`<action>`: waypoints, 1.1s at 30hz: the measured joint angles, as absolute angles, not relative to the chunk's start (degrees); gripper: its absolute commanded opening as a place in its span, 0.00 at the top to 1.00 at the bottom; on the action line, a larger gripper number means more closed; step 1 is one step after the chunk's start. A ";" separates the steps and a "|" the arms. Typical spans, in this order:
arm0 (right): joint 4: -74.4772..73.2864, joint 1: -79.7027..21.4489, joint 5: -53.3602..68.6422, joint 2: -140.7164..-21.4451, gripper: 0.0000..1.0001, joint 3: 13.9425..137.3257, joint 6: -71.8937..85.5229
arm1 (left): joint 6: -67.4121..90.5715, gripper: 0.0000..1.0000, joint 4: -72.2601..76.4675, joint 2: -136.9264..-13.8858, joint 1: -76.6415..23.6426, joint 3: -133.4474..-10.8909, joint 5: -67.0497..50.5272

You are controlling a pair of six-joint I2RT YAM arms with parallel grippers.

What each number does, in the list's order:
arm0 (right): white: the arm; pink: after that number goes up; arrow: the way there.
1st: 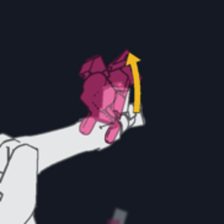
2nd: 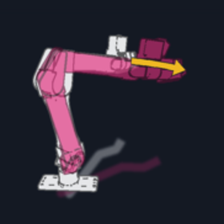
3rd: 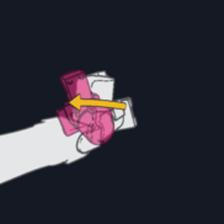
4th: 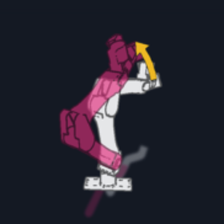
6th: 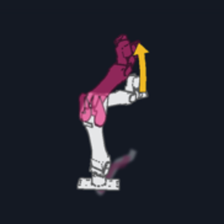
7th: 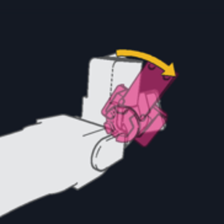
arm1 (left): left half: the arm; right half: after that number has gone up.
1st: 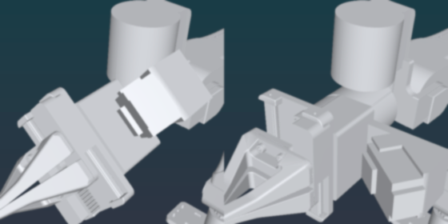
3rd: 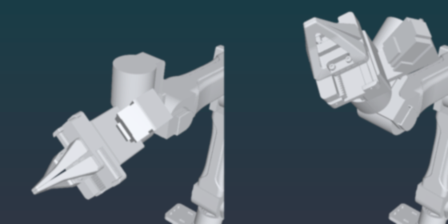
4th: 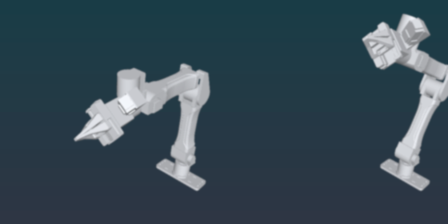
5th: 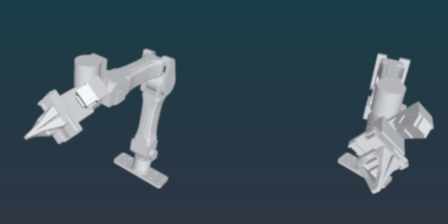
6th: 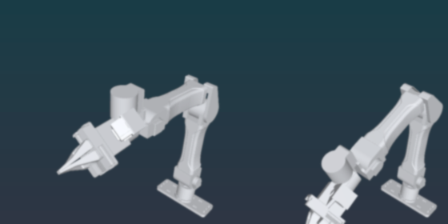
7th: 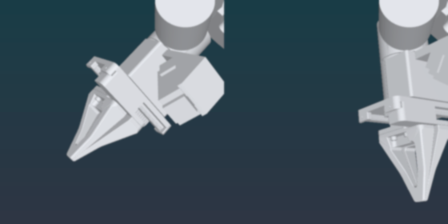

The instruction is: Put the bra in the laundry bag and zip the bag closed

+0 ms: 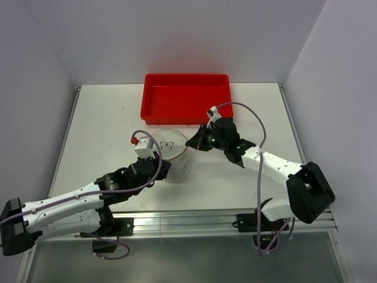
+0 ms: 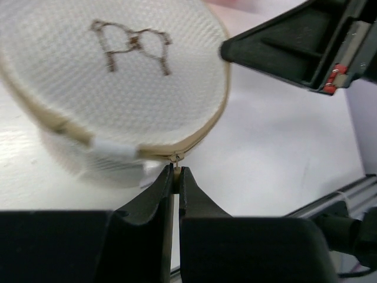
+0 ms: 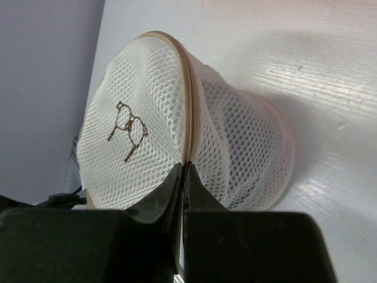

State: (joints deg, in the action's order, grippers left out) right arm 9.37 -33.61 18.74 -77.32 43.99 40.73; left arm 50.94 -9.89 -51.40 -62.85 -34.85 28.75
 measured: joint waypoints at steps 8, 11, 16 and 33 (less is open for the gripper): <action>8.97 -32.77 20.67 -80.20 1.00 44.86 40.14 | 56.93 1.00 -21.37 -46.70 -62.81 -34.83 34.94; 9.19 -32.77 21.61 -80.18 1.00 45.04 39.97 | 57.10 1.00 -21.67 -45.82 -62.81 -34.83 35.48; 9.10 -32.77 21.54 -80.16 1.00 45.01 39.86 | 56.12 0.91 -21.61 -46.33 -62.81 -35.27 36.36; 5.58 -30.81 15.46 -72.95 0.02 44.56 37.26 | 48.10 0.01 -26.41 -41.85 -62.65 -44.38 45.39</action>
State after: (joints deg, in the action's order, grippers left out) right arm 5.58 -30.81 15.46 -72.95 44.56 37.26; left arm 48.10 -26.41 -41.85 -62.65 -44.38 45.39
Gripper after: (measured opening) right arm 0.657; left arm 0.992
